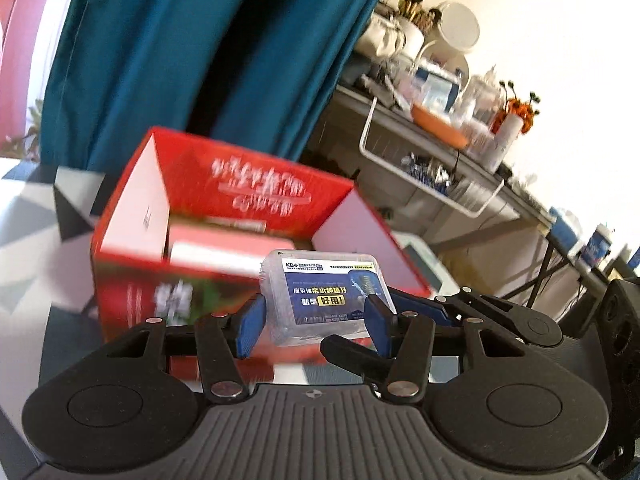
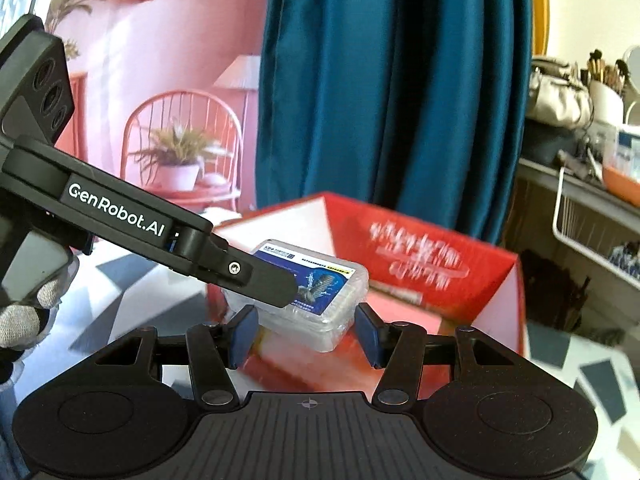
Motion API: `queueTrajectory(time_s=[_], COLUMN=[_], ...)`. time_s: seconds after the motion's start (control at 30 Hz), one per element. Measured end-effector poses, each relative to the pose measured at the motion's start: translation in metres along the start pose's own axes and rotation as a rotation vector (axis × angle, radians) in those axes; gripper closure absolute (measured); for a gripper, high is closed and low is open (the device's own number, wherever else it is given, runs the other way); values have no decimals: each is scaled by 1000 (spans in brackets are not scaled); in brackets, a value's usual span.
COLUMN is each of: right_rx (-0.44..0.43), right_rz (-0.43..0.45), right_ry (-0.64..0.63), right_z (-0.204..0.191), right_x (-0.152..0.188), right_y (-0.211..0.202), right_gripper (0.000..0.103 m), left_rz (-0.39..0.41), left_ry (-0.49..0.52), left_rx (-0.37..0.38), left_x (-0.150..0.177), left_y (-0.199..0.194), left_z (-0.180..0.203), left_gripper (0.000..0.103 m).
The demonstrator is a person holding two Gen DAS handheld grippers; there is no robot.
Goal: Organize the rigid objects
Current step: 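Lift the clear case into the strawberry box and open the left gripper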
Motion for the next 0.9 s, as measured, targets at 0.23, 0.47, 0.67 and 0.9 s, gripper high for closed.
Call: queueTrajectory(time_s=[0.23,0.47,0.67,0.9], right_rx=[17,1,38,79], right_rz=[-46,-153,-245,-330], right_ry=[-26,102,107,54], right_z=[32,80,96,97], right_x=[-37,-42,-38,-33], right_y=[40,89,119,141], right_gripper=[53,52,52,60], left_rz=[-35,-144,-202,-213], left_ry=[-25,-123,-154,-109], left_rx=[-5,49,44,-10], left_x=[-37,-36,-36,-36], left_y=[43,99,132,146], left_z=[-11,-28,-39,-47], left_gripper=[46,43,43,50])
Point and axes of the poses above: each gripper's, at about its wrist camera, not at the fingertips, and y roughly the way its jaws point, z to its right, x to its underside, the point moved 7 cm from there along y, roughly the way its jaws point, and after that the axes turned 9 degrees about y, right-handed, at the moved point
